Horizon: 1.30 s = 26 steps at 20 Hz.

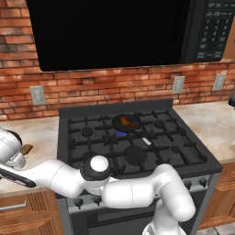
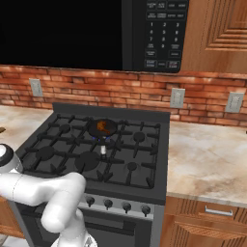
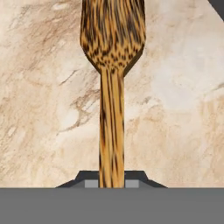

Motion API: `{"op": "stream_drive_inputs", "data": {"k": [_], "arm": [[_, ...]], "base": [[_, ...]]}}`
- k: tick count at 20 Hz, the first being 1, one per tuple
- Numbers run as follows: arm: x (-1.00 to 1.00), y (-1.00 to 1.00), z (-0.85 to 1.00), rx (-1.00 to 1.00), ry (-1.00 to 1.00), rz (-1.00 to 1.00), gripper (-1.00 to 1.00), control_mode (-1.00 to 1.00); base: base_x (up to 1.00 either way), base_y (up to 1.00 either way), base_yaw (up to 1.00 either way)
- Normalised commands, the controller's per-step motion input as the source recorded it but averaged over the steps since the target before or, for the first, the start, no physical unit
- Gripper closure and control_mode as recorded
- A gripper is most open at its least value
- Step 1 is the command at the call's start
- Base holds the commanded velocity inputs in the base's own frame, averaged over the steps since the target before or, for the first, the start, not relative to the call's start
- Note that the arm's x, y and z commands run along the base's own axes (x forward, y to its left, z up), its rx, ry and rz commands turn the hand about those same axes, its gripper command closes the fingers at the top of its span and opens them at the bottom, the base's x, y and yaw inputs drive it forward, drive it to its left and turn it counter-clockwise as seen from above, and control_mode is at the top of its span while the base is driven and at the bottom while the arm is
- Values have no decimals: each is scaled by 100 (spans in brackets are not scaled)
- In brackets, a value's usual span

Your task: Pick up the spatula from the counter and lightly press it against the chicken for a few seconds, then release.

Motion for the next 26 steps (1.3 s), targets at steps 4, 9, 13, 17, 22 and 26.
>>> {"op": "stream_drive_inputs", "data": {"k": [4,9,13,17,22,26], "arm": [[-24,-67,0,0,-2,1,100,-100],[-25,-80,1,0,-11,8,100,-100],[-35,-73,25,0,-22,14,100,-100],[-40,-78,29,0,-20,14,100,-100],[-45,-90,33,2,-18,15,100,-100],[-43,-90,42,7,-15,15,100,-100]], "base": [[0,0,0],[0,0,0],[0,0,0],[0,0,0],[0,0,0],[0,0,0]]}}
